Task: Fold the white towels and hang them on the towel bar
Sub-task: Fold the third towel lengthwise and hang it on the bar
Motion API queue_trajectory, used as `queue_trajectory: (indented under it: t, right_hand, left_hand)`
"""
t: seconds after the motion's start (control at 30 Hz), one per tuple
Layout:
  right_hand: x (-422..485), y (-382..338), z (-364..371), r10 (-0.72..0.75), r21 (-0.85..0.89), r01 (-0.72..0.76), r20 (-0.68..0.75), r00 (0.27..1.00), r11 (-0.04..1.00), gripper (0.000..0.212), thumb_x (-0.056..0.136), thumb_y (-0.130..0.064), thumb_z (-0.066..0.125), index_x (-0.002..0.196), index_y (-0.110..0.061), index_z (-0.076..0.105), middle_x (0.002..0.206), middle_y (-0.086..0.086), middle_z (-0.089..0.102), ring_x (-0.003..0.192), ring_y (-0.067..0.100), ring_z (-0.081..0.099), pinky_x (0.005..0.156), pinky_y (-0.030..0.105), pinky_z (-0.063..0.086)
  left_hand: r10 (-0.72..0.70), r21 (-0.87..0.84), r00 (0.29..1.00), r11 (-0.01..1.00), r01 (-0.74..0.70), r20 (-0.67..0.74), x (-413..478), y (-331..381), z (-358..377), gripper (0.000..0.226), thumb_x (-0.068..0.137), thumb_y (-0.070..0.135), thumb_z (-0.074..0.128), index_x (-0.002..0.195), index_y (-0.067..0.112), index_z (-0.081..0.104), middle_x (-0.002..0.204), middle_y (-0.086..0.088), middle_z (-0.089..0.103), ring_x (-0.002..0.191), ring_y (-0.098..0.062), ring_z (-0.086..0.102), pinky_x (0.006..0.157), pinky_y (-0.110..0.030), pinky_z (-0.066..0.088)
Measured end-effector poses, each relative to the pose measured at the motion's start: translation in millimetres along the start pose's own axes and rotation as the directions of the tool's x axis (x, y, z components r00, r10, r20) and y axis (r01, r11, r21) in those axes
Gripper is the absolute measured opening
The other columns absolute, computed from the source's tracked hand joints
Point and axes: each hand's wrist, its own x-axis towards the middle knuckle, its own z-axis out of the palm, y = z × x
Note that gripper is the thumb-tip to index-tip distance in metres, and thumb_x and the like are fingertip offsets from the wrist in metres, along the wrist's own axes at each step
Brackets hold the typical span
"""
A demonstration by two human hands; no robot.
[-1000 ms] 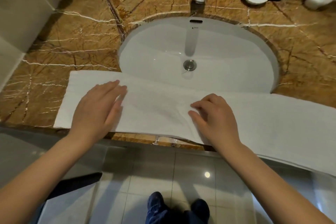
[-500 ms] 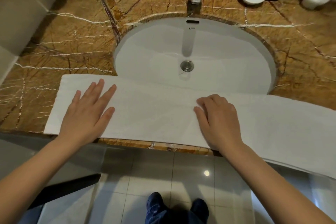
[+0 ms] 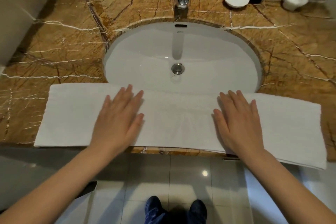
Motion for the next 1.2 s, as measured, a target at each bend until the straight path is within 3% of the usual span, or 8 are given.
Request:
queue_trajectory:
  t: [0.13, 0.3, 0.63, 0.77, 0.9, 1.2]
  right_hand:
    - [-3, 9, 2, 0.02, -0.05, -0.017, 0.055, 0.998, 0.999, 0.062, 0.094, -0.051, 0.018, 0.147, -0.023, 0.032, 0.156, 0.006, 0.027, 0.147, 0.023, 0.012, 0.116, 0.051, 0.003]
    - [-7, 20, 10, 0.037, -0.018, -0.036, 0.07, 0.997, 0.999, 0.066, 0.091, -0.059, 0.008, 0.149, -0.032, 0.026, 0.158, 0.0, 0.021, 0.147, 0.018, 0.006, 0.117, 0.046, -0.004]
    - [-6, 35, 7, -0.051, 0.025, 0.048, 0.103, 0.993, 0.999, 0.06, 0.095, -0.055, 0.007, 0.151, -0.034, 0.017, 0.161, -0.003, 0.01, 0.148, 0.014, -0.002, 0.118, 0.041, -0.009]
    - [-11, 54, 2, 0.042, 0.032, -0.043, 0.018, 0.999, 0.999, 0.059, 0.096, -0.052, 0.013, 0.15, -0.03, 0.023, 0.16, 0.0, 0.015, 0.148, 0.017, 0.002, 0.118, 0.043, -0.004]
    - [-14, 84, -3, 0.148, 0.004, -0.148, 0.03, 0.989, 0.989, 0.06, 0.095, -0.054, 0.009, 0.151, -0.034, 0.015, 0.161, -0.002, 0.008, 0.148, 0.017, -0.002, 0.118, 0.048, -0.004]
    - [-10, 96, -8, 0.117, -0.049, -0.113, 0.084, 0.99, 0.992, 0.061, 0.094, -0.055, 0.004, 0.152, -0.036, 0.006, 0.161, -0.003, -0.002, 0.148, 0.018, -0.008, 0.117, 0.049, -0.007]
  left_hand:
    - [0.142, -0.01, 0.99, 0.99, -0.141, 0.023, 25, 63, 19, 0.059, 0.094, 0.054, 0.011, 0.15, 0.036, 0.012, 0.16, 0.003, 0.004, 0.147, -0.015, 0.0, 0.118, -0.039, -0.002]
    - [0.117, 0.107, 0.99, 0.986, -0.126, 0.084, 33, 69, 43, 0.064, 0.091, 0.059, -0.005, 0.151, 0.037, 0.004, 0.16, 0.002, -0.001, 0.147, -0.016, -0.004, 0.117, -0.039, -0.007]
    - [0.097, 0.129, 0.99, 0.986, -0.11, 0.099, 29, 79, 41, 0.064, 0.091, 0.056, 0.001, 0.15, 0.034, 0.014, 0.16, 0.0, 0.011, 0.147, -0.018, 0.004, 0.118, -0.043, 0.0]
    - [0.201, 0.095, 0.976, 0.973, -0.209, 0.09, 35, 110, 44, 0.06, 0.093, 0.054, 0.01, 0.149, 0.033, 0.021, 0.159, -0.001, 0.017, 0.147, -0.019, 0.01, 0.116, -0.041, 0.0]
    - [0.247, 0.119, 0.962, 0.958, -0.261, 0.117, 44, 127, 54, 0.061, 0.092, 0.056, 0.004, 0.15, 0.037, 0.008, 0.16, 0.002, 0.006, 0.147, -0.017, 0.002, 0.115, -0.038, -0.007]
    - [0.205, 0.088, 0.971, 0.972, -0.216, 0.122, 35, 132, 59, 0.062, 0.091, 0.058, 0.003, 0.15, 0.039, 0.003, 0.16, 0.004, 0.003, 0.147, -0.016, 0.002, 0.116, -0.036, -0.009]
